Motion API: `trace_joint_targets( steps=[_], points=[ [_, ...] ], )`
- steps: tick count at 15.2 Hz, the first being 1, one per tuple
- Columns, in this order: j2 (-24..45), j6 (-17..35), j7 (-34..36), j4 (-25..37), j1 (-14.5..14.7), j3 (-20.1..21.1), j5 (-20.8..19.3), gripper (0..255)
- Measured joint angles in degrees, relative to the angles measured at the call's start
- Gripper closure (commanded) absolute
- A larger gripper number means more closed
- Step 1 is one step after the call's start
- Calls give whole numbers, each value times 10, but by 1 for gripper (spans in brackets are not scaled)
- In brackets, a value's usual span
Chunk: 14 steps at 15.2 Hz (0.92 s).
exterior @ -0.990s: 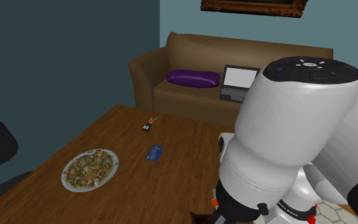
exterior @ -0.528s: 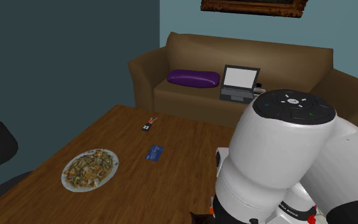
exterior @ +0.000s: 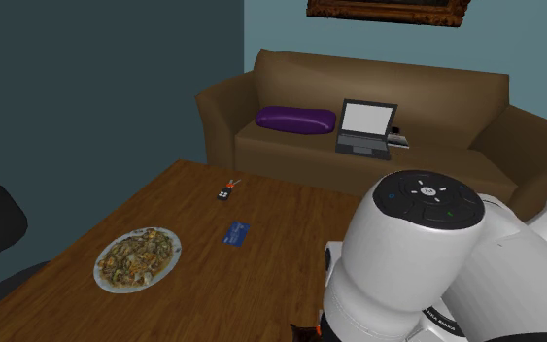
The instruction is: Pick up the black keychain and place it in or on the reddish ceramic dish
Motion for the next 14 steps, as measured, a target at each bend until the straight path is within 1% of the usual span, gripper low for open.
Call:
trace_joint_targets(
  steps=[4, 5, 11, 14],
  points=[
    [1, 1, 0, -1, 0, 0, 0, 255],
    [1, 1, 0, -1, 0, 0, 0, 0],
    [1, 1, 0, -1, 0, 0, 0, 0],
    [-20, -43, -1, 23, 3, -26, -13, 0]
  ],
)
